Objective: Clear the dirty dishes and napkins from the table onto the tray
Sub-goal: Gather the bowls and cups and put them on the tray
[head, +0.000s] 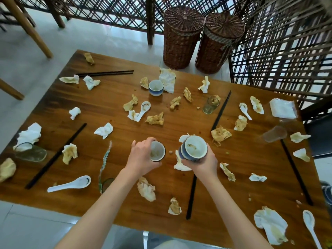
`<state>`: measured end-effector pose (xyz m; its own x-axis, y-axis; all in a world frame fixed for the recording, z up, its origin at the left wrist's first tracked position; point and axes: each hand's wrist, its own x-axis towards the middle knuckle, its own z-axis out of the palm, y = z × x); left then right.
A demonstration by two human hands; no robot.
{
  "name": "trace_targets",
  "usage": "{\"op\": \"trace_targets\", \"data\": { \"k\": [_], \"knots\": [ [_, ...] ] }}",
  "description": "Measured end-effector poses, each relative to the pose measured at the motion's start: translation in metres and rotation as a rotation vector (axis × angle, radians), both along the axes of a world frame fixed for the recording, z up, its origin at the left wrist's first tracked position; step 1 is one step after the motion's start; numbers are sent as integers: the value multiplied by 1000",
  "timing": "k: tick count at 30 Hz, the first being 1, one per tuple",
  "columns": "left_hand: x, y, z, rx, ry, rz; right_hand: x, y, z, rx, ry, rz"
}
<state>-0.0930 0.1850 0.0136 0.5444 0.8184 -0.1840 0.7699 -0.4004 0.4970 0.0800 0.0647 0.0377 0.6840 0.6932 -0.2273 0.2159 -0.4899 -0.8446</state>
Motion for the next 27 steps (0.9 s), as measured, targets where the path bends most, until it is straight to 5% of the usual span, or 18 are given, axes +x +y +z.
{"op": "trace_targets", "data": {
  "k": [16, 27],
  "knots": [
    [86, 229, 31, 82, -123, -142, 16, 163, 3, 91, -8, -148],
    [125, 272, 8, 2, -141, -56, 35, 199, 0, 131, -14, -130]
  ]
}}
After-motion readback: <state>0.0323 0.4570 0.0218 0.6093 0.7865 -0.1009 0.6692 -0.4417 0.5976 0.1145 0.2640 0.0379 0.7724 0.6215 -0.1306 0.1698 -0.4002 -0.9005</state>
